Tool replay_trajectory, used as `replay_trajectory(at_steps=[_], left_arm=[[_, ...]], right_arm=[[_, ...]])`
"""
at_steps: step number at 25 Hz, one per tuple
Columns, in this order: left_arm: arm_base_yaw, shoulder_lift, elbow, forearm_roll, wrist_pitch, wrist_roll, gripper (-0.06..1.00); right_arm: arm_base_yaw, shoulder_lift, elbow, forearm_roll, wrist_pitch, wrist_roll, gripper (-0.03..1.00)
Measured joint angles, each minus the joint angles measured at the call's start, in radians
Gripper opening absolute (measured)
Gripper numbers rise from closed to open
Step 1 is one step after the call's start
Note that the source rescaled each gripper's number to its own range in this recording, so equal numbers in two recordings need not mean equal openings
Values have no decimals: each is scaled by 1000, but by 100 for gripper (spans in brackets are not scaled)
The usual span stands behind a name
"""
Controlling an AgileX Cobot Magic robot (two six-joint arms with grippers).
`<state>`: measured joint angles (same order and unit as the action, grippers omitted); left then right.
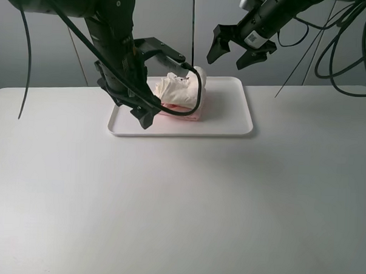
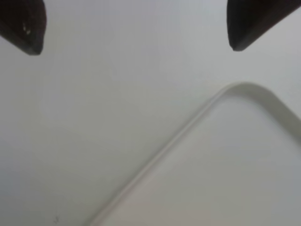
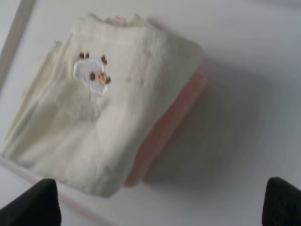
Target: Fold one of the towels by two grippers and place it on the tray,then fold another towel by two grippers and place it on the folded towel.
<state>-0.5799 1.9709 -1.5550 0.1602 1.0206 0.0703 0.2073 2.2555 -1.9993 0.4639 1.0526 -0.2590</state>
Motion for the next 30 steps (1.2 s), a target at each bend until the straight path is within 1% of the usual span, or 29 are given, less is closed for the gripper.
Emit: replay_trajectory(at_steps=[3, 4, 6, 7, 9, 11, 13, 17, 21, 27, 30], left_arm=[[43, -58, 0, -2, 2, -6, 98], [65, -82, 0, -10, 7, -8, 98], [100, -118, 13, -27, 17, -8, 98], [120, -143, 27, -34, 17, -8, 98], [162, -201, 86, -48, 5, -10, 98], [197, -263, 159, -61, -14, -10, 98], [225, -333, 244, -74, -32, -11, 98], [256, -498, 403, -86, -76, -11, 98], [260, -653, 550, -89, -87, -30, 98], [260, -858, 729, -88, -97, -101, 99], [260, -960, 800, -86, -97, -136, 99]], right_arm=[[0, -44, 0, -84, 82, 18, 95], [0, -59, 4, -103, 95, 23, 95], [0, -97, 45, -117, 91, 28, 95], [0, -136, 86, -126, 71, 31, 95], [0, -218, 207, -135, 4, 33, 95], [0, -314, 333, -140, -85, 35, 93], [0, -426, 507, -140, -158, 27, 92], [0, -650, 803, -140, -237, 0, 92], [0, -875, 1050, -140, -313, -8, 92], [0, -1195, 1328, -142, -329, -10, 92], [0, -1340, 1429, -140, -301, -10, 94]])
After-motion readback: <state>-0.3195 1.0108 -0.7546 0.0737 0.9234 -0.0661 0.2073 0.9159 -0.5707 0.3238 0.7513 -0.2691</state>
